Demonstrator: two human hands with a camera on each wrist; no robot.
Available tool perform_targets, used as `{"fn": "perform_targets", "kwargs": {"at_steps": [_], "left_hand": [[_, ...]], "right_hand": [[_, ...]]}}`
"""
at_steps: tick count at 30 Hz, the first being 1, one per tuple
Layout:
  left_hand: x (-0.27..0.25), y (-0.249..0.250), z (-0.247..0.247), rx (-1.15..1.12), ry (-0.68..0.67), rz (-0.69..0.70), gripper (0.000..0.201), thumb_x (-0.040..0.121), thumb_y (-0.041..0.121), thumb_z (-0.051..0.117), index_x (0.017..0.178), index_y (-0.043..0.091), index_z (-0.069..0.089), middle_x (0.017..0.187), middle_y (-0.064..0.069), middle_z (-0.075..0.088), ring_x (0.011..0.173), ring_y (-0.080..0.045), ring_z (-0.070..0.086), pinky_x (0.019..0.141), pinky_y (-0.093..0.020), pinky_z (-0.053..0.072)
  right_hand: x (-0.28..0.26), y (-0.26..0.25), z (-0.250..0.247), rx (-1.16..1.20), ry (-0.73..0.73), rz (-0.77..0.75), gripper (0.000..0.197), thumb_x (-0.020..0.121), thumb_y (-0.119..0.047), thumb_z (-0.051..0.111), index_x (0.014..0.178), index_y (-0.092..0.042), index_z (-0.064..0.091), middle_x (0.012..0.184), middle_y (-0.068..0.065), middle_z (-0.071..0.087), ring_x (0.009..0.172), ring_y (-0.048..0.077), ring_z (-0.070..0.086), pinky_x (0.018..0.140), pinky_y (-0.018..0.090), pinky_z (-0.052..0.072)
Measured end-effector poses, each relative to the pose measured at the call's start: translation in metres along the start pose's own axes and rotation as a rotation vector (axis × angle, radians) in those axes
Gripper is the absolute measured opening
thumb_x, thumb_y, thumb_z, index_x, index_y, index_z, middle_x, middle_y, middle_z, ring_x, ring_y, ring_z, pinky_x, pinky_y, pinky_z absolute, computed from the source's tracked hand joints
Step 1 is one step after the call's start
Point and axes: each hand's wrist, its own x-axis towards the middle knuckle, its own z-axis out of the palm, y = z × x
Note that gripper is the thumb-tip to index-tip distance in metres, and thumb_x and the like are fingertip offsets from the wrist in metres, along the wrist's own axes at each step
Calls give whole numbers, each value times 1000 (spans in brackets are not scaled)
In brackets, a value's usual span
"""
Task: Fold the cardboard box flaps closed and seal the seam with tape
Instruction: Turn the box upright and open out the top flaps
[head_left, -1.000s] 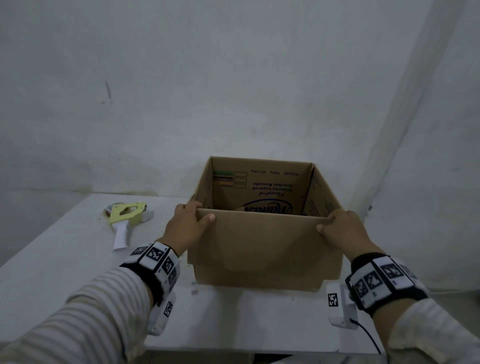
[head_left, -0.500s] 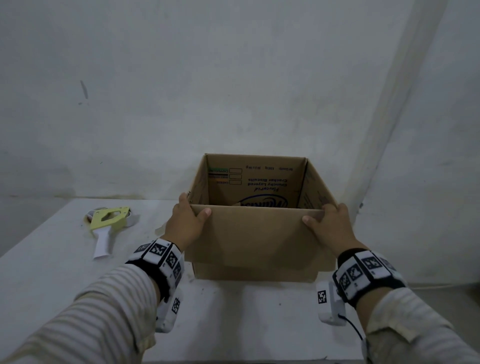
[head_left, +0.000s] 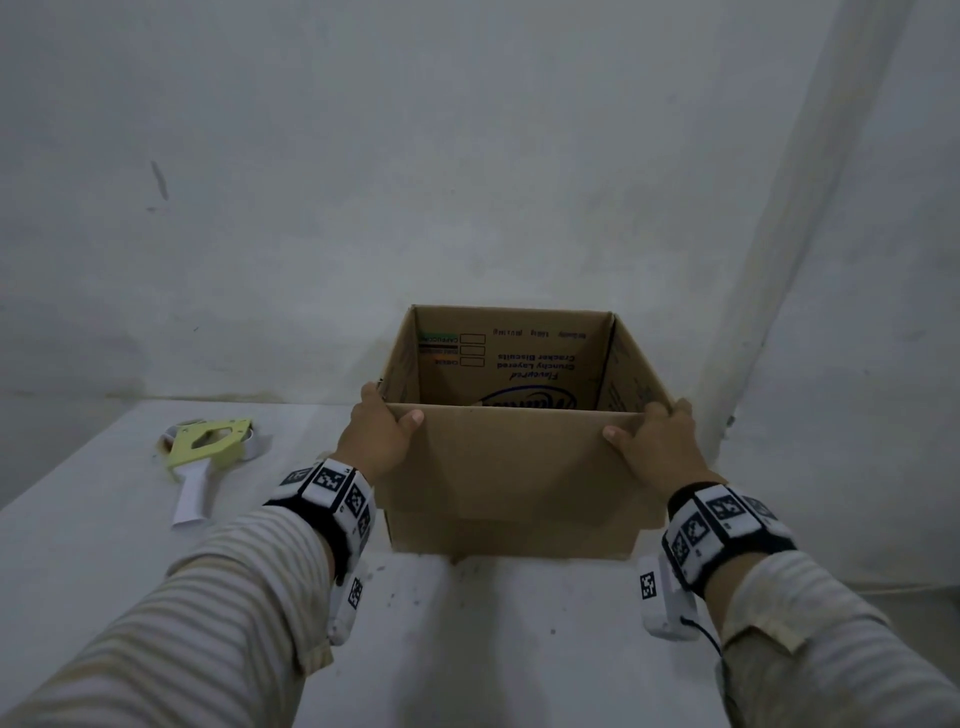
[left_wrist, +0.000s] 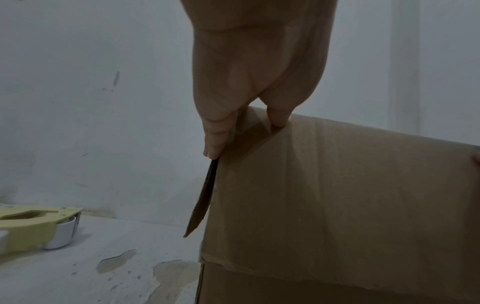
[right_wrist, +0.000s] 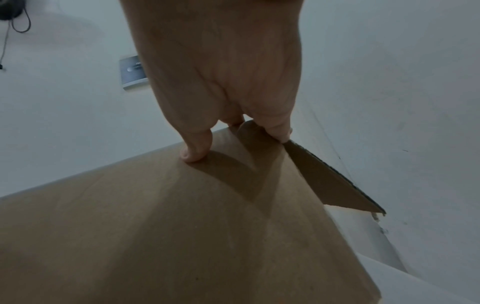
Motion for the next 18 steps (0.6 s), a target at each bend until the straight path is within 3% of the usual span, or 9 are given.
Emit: {"fn": "perform_targets", "kwargs": {"at_steps": [18], "left_hand": [[43, 14, 16, -41, 22, 1, 69, 94, 36, 52, 146, 9, 15, 145, -21, 36, 128, -40, 43, 103, -51, 42]], "right_hand": [[46, -11, 9, 4, 0, -17, 65, 90, -41, 57, 139, -5, 34, 157, 19, -1, 144, 39, 15, 113, 51, 30]]}}
